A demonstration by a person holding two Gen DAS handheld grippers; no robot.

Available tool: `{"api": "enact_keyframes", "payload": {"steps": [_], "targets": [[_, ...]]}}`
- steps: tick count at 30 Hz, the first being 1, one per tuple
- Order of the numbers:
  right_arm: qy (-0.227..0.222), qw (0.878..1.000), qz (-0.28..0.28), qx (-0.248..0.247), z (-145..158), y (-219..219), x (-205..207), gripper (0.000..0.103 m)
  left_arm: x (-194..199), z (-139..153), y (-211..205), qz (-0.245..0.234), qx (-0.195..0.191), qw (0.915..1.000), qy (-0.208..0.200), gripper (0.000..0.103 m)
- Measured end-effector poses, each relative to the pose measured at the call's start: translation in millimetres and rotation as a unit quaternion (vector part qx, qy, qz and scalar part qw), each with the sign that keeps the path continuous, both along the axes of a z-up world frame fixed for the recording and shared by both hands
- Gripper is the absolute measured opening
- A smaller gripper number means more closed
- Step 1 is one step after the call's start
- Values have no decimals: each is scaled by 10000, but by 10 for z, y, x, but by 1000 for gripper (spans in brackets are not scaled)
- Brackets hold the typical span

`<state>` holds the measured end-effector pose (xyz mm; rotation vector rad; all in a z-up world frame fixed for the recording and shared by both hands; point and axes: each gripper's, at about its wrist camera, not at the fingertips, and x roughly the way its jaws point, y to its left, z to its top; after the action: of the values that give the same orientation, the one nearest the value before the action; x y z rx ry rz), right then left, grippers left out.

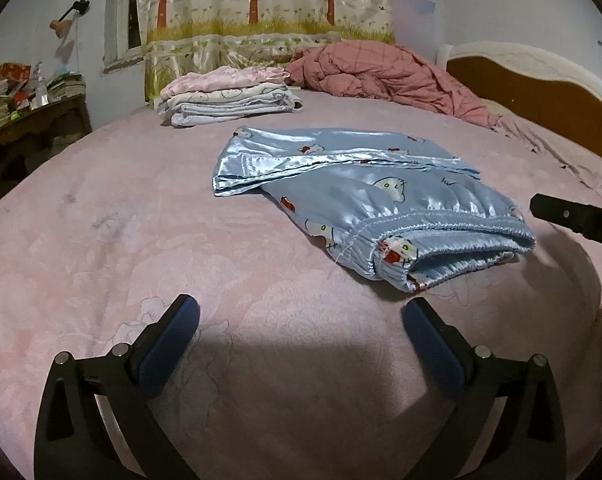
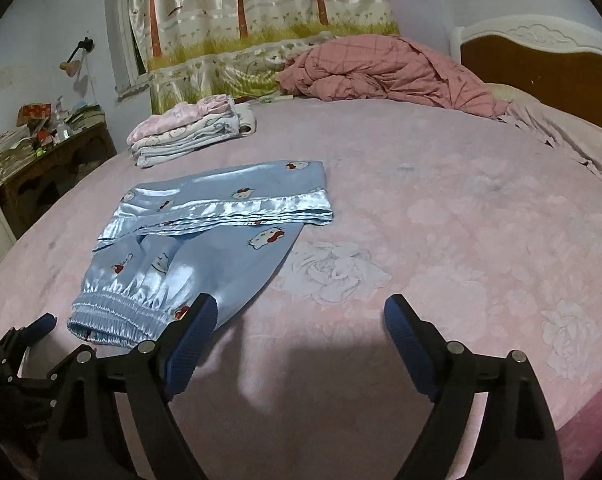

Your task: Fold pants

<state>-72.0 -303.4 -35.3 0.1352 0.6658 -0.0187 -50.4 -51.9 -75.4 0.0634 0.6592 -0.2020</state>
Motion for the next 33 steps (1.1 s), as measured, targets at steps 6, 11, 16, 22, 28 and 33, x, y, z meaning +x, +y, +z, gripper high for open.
{"api": "enact_keyframes", "payload": {"steps": [6, 11, 16, 22, 28, 33], "targets": [[-42, 10000, 18, -44, 7, 8, -13, 87, 162, 67, -71, 35, 283, 9982, 520, 99], [-51, 9999, -1, 134, 28, -23, -16, 87, 286, 163, -147, -230, 686, 9968, 339, 79], [-31, 9994, -68, 345, 29, -94, -13, 87, 294, 299, -302, -792, 1057, 9911, -171, 78], [15, 9984, -113, 547, 14, -165, -1, 87, 285, 412, -437, -1556, 1427, 9761, -524, 78], [103, 9980, -125, 610, 21, -188, -12, 87, 378, 411, -530, -1827, 1658, 9672, -597, 79], [238, 9985, -62, 489, 24, -142, -26, 87, 527, 472, -459, -1566, 1332, 9771, -544, 79]]}}
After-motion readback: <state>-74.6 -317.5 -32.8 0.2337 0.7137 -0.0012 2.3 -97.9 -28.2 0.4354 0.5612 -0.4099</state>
